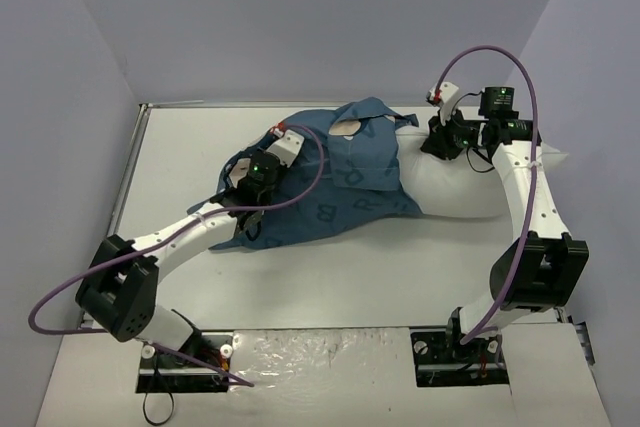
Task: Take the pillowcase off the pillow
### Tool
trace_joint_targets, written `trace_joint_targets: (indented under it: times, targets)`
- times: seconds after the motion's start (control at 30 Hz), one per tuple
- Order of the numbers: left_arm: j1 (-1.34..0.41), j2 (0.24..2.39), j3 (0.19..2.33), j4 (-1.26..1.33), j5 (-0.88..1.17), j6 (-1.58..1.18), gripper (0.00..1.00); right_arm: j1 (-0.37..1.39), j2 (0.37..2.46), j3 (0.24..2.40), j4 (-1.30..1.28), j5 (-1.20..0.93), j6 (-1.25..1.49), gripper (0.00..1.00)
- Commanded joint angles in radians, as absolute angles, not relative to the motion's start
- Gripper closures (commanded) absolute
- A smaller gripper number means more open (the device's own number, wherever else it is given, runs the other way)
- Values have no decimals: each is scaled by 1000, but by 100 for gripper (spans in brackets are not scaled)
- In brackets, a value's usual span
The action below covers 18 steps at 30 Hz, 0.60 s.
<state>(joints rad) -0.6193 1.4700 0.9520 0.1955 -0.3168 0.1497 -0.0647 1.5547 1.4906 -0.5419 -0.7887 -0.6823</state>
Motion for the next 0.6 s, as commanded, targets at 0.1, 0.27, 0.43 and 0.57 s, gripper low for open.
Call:
trace_joint_targets:
  times: [0.1, 0.27, 0.43, 0.57]
  targets:
    - [-455, 1296, 1046, 140, -422, 39, 98, -78, 1529, 1491, -629, -735, -779, 100]
    - [-57, 1195, 1011, -24, -226, -231, 98, -172, 1575, 1543, -684, -791, -808, 100]
    - [161, 1123, 956, -74, -149, -282, 98, -199, 1585, 1542, -681, -781, -815, 100]
    - [215, 1109, 943, -93, -120, -282, 98, -221, 1583, 1529, -683, -776, -831, 100]
